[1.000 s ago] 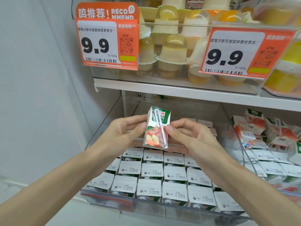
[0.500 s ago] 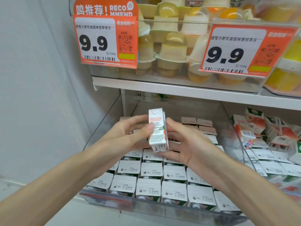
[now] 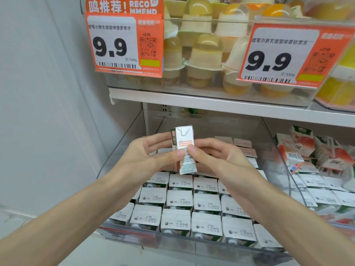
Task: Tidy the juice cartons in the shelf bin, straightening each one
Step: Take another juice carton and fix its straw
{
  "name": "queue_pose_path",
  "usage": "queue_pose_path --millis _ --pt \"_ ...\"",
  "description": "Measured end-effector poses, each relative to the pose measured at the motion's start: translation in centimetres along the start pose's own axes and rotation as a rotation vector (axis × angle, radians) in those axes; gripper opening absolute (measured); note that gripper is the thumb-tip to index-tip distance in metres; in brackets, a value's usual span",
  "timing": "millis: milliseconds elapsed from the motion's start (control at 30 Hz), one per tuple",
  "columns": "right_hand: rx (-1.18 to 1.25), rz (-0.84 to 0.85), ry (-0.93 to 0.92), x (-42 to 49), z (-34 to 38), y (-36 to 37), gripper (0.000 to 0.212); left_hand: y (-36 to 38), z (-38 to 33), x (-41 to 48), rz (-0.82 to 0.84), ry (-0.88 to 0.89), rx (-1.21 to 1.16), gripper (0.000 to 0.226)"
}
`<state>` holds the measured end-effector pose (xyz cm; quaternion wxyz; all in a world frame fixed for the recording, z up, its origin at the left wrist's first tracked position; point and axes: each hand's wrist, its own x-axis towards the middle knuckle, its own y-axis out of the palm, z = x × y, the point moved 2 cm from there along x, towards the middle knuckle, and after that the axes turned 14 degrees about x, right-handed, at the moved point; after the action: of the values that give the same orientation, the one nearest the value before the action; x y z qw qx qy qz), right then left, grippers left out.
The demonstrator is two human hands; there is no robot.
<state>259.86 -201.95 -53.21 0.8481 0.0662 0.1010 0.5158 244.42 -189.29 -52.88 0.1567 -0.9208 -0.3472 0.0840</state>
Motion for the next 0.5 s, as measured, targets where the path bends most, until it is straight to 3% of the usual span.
queue_pose_path --millis 200,500 --pt "0.035 0.010 0.000 -0.09 -0.11 -0.21 0.027 -0.37 0.32 0.16 -0.019 0.050 -0.016 0.044" --pt "0.015 0.043 0.033 -0.22 0.04 0.16 0.037 -0.43 0.56 0.29 0.002 0.018 0.085 0.043"
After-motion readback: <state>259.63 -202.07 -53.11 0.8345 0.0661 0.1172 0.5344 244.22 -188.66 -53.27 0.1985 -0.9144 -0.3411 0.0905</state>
